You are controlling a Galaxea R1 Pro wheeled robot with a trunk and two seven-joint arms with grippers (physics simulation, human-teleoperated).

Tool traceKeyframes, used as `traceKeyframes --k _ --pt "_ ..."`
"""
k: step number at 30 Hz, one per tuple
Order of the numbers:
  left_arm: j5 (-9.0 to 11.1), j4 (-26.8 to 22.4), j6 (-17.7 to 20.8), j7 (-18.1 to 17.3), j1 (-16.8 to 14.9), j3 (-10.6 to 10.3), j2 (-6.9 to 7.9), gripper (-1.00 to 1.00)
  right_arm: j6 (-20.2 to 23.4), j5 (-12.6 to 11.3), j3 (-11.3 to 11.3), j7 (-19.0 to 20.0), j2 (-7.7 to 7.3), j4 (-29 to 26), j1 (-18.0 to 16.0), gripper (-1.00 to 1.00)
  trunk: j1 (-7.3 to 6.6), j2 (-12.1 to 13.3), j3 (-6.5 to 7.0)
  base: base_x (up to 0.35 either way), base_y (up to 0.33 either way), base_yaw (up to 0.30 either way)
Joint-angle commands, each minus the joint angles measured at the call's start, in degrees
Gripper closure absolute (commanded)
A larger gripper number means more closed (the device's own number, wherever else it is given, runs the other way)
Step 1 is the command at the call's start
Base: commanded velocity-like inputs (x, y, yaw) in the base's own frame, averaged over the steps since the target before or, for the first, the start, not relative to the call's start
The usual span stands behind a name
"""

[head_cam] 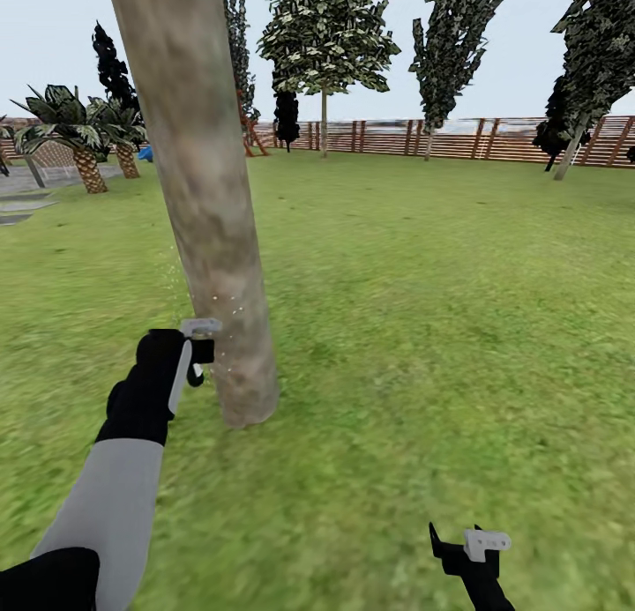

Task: In the garden, pick up the pesticide atomizer on the floor and spray pesticide onto both trees until each tree trunk is fully covered.

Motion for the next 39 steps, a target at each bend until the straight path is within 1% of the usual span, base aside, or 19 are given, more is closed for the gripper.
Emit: traceKeyframes --k 1,5,6,9,10,13,14,16,17,20,21,24,25,27,28,30,31,34,39 --pt "0.0 0.0 0.0 0.0 0.2 -0.1 -0.04 1.0 0.0 0.0 0.0 0.0 0.0 0.0 0.0 -1.0 0.0 0.0 0.0 0.0 0.0 0.0" --pt "0.0 0.1 0.0 -0.1 0.5 -0.4 -0.55 1.0 0.0 0.0 0.0 0.0 0.0 0.0 0.0 -1.0 0.0 0.0 0.0 0.0 0.0 0.0" --pt "0.2 0.1 0.0 -0.2 0.5 -0.7 -0.85 1.0 0.0 0.0 0.0 0.0 0.0 0.0 0.0 -1.0 0.0 0.0 0.0 0.0 0.0 0.0" --pt "1.4 0.0 0.0 -1.5 0.3 -1.7 -1.19 1.0 0.0 0.0 0.0 0.0 0.0 0.0 0.0 -1.0 0.0 0.0 0.0 0.0 0.0 0.0" --pt "1.9 -0.1 0.0 -2.3 0.2 -2.0 -1.16 1.0 0.0 0.0 0.0 0.0 0.0 0.0 0.0 -1.0 0.0 0.0 0.0 0.0 0.0 0.0" --pt "2.1 0.4 0.1 -2.7 0.0 -2.1 -0.61 1.0 0.0 0.0 0.0 0.0 0.0 0.0 0.0 -1.0 0.0 0.0 0.0 0.0 0.0 0.0" --pt "2.1 0.5 0.1 -2.8 -0.1 -1.9 -0.35 1.0 0.0 0.0 0.0 0.0 0.0 0.0 0.0 -1.0 0.0 0.0 0.0 0.0 0.0 0.0" --pt "2.1 0.7 0.1 -2.8 -0.1 -1.7 1.4 1.0 0.0 0.0 0.0 0.0 0.0 0.0 0.0 -1.0 0.0 0.0 0.0 0.0 0.0 0.0" --pt "2.1 0.7 0.1 -2.9 0.0 -1.7 2.52 1.0 0.0 0.0 0.0 0.0 0.0 0.0 0.0 -1.0 0.0 0.0 0.0 0.0 0.0 0.0" --pt "2.2 0.7 0.1 -2.9 0.4 -1.7 4.55 1.0 0.0 0.0 0.0 0.0 0.0 0.0 0.0 -1.0 0.0 0.0 0.0 0.0 0.0 0.0" --pt "2.2 0.7 0.1 -2.9 0.5 -1.8 4.67 1.0 0.0 0.0 0.0 0.0 0.0 0.0 0.0 -1.0 0.0 0.0 0.0 0.0 0.0 0.0" --pt "2.1 0.6 0.1 -2.9 0.5 -2.2 4.23 1.0 0.0 0.0 0.0 0.0 0.0 0.0 0.0 -1.0 0.0 0.0 0.0 0.0 0.0 0.0" --pt "2.2 0.3 0.2 -2.9 0.2 -2.5 3.77 1.0 0.0 0.0 0.0 0.0 0.0 0.0 0.0 -1.0 0.0 0.0 0.0 0.0 0.0 0.0" --pt "2.2 0.1 0.2 -2.9 -0.2 -3.7 2.36 1.0 0.0 0.0 0.0 0.0 0.0 0.0 0.0 -1.0 0.0 0.0 0.0 0.0 0.0 0.0" --pt "2.2 0.0 0.2 -2.9 -0.3 -4.0 1.81 1.0 0.0 0.0 0.0 0.0 0.0 0.0 0.0 -1.0 0.0 0.0 0.0 0.0 0.0 0.0" --pt "2.3 -0.2 0.5 -2.9 -0.5 -4.4 0.19 1.0 0.0 0.0 0.0 0.0 0.0 0.0 0.0 -1.0 0.0 0.0 0.0 0.0 0.0 0.0" --pt "2.4 -0.2 0.5 -2.9 -0.5 -4.4 0.09 1.0 0.0 0.0 0.0 0.0 0.0 0.0 0.0 -1.0 0.0 0.0 0.0 0.0 0.0 0.0" --pt "2.4 -0.2 0.6 -2.9 -0.8 -4.0 0.52 1.0 0.0 0.0 0.0 0.0 0.0 0.0 0.0 -1.0 0.0 0.0 0.0 0.0 0.0 0.0" --pt "2.3 -0.1 0.6 -2.9 -2.3 -3.6 2.76 1.0 0.0 0.0 0.0 0.0 0.0 0.0 0.0 -1.0 0.0 0.0 0.0 0.0 0.0 0.0"
